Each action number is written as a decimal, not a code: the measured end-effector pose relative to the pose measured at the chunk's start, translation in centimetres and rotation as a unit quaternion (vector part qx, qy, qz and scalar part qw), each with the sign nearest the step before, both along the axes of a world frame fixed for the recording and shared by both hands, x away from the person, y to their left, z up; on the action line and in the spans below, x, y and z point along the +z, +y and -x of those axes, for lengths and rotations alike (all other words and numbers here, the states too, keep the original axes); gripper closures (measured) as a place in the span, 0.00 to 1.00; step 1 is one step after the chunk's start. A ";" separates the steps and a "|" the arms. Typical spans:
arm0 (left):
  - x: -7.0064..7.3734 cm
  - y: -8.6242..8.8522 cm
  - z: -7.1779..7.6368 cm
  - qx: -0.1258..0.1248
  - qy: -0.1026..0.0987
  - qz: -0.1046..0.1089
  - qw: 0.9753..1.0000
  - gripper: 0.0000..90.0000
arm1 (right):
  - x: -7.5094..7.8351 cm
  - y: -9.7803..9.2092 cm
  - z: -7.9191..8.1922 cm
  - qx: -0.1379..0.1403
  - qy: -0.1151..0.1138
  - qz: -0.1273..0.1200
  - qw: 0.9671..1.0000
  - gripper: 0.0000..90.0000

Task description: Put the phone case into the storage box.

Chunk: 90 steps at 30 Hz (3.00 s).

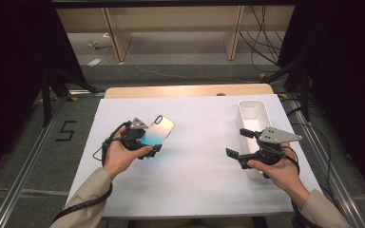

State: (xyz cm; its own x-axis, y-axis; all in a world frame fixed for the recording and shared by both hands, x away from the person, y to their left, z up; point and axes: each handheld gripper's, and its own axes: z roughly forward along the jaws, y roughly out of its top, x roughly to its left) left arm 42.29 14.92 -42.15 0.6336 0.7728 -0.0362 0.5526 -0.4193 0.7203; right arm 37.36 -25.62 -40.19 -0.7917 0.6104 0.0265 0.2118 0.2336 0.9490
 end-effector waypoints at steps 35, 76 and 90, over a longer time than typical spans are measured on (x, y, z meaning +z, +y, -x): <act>0.2 -2.4 1.4 -0.030 -0.028 0.003 0.999 0.19 | 0.5 1.9 -0.6 -0.016 0.004 -0.005 1.000 0.12; 0.0 -5.9 3.1 -0.073 -0.045 0.008 0.996 0.19 | 0.6 5.1 -2.6 -0.011 0.016 -0.007 1.000 0.13; -0.4 -7.3 3.7 -0.087 -0.047 0.004 0.995 0.19 | 0.6 6.2 -3.2 -0.008 0.018 -0.007 1.000 0.14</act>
State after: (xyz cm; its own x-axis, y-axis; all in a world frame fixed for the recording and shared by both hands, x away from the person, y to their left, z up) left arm 38.57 7.66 -42.53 0.7586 0.6510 0.0251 0.4014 -0.4974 0.7691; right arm 40.60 -19.46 -39.54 -0.7796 0.6230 0.0633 0.2494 0.2161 0.9440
